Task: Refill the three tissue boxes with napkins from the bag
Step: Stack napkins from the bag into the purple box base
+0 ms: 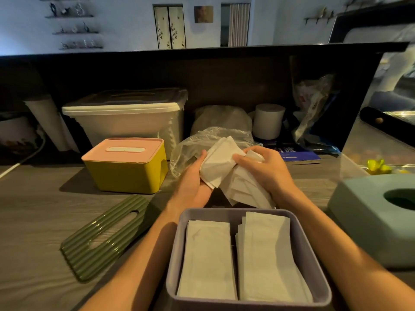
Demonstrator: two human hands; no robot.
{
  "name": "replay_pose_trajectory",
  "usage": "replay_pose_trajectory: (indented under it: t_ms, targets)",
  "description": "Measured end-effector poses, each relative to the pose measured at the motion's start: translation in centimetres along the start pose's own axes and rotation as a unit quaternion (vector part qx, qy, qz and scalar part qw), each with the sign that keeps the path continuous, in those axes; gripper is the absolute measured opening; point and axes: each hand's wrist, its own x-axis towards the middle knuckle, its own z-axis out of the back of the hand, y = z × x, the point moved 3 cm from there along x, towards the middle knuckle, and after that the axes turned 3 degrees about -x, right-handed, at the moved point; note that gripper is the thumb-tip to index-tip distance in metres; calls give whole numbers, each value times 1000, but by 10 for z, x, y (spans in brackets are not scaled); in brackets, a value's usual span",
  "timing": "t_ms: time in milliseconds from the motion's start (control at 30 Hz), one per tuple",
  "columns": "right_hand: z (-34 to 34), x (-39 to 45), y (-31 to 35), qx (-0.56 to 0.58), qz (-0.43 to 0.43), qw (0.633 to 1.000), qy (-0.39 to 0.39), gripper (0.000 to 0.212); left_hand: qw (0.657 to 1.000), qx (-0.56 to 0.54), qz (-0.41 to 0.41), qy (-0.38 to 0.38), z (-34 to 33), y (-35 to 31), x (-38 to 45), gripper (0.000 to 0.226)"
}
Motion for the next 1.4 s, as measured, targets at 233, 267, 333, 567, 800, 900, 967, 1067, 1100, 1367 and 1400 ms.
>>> replay_pose_trajectory:
  t_ms: [233,267,333,567,800,900,967,1067,1100,1367,1400]
  targets:
    - [0,4,-8,-17,2,1000,-19,18,995,71,1,69,-4,3,-4,32]
    - [0,5,-10,-24,2,1000,-19,26,995,74,1,71,-2,4,-3,34]
    - [1,6,-13,-31,3,999,-24,40,995,79,0,68,0,2,-4,36]
    - [7,7,-10,32,28,999,-6,17,995,85,-3,59,-1,-5,-2,29]
    - [11,7,-7,29,27,998,54,15,980,190,-35,57,6,-7,2,19]
    - [13,8,-7,23,41,998,32,13,960,265,-41,78,11,-8,5,30]
    - [16,8,-7,24,42,998,34,14,956,282,-49,64,16,-9,7,34]
    - [21,9,-7,-18,34,996,74,19,943,319,-73,54,20,-12,9,34]
    - [21,9,-8,-26,30,995,92,19,938,331,-77,61,20,-13,10,33]
    - [22,10,-11,4,16,996,84,19,947,314,-45,51,20,-14,11,24]
    - [22,9,-10,6,18,997,78,19,945,321,-45,44,20,-15,11,23]
